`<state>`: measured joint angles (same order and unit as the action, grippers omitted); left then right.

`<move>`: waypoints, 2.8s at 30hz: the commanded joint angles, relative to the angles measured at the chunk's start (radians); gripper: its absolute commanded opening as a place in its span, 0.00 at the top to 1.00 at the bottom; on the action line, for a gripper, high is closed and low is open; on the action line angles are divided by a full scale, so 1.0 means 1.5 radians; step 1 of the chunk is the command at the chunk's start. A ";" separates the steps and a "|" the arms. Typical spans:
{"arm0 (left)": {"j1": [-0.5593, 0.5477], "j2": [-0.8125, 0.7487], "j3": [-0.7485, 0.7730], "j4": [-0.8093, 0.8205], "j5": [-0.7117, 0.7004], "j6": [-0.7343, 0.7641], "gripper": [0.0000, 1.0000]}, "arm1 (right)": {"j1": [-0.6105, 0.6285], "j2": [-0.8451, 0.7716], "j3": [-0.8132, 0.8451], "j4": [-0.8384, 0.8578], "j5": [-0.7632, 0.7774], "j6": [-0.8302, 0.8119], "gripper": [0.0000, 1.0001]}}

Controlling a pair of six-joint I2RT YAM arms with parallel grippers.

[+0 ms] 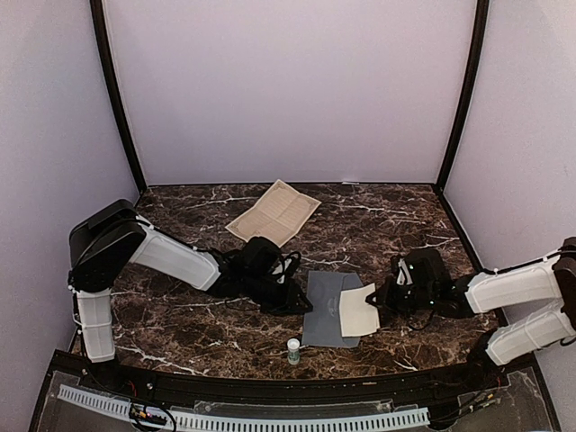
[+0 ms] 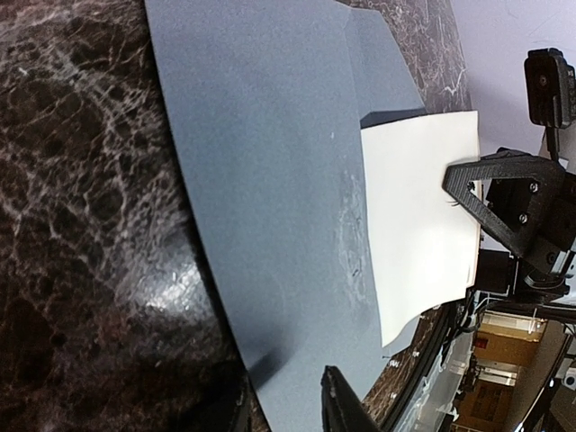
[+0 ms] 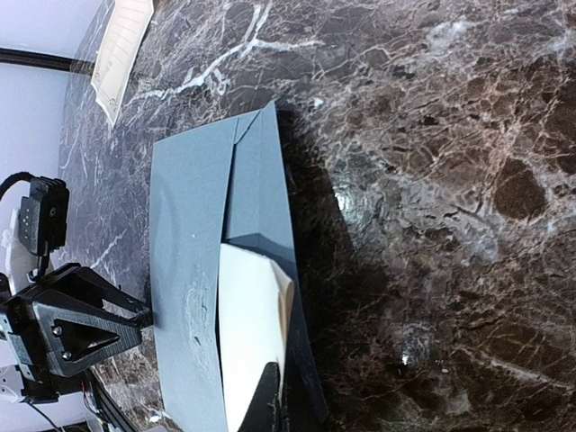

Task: Place the letter into the envelope and seal it
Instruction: Place the letter in the envelope.

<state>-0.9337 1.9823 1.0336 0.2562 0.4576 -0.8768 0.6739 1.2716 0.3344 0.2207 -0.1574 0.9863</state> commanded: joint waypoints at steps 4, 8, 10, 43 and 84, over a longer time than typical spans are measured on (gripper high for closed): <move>0.001 0.007 0.007 0.013 0.020 -0.007 0.74 | -0.002 0.024 -0.006 0.055 -0.013 0.013 1.00; 0.002 0.009 0.008 0.019 0.026 -0.010 0.75 | -0.001 0.047 0.000 0.074 -0.025 0.016 1.00; 0.001 0.010 0.008 0.020 0.026 -0.010 0.75 | 0.000 0.059 0.005 0.081 -0.030 0.016 1.00; -0.006 -0.013 0.022 -0.003 -0.007 0.004 0.77 | 0.087 0.071 0.139 -0.088 0.060 -0.027 0.77; -0.034 -0.026 0.000 -0.043 -0.054 0.008 0.64 | 0.102 0.073 0.146 -0.174 0.026 -0.103 0.71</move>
<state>-0.9802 1.9335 1.0370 0.2276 0.3847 -0.8722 0.8169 1.3640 0.5312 -0.0956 -0.1089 0.8280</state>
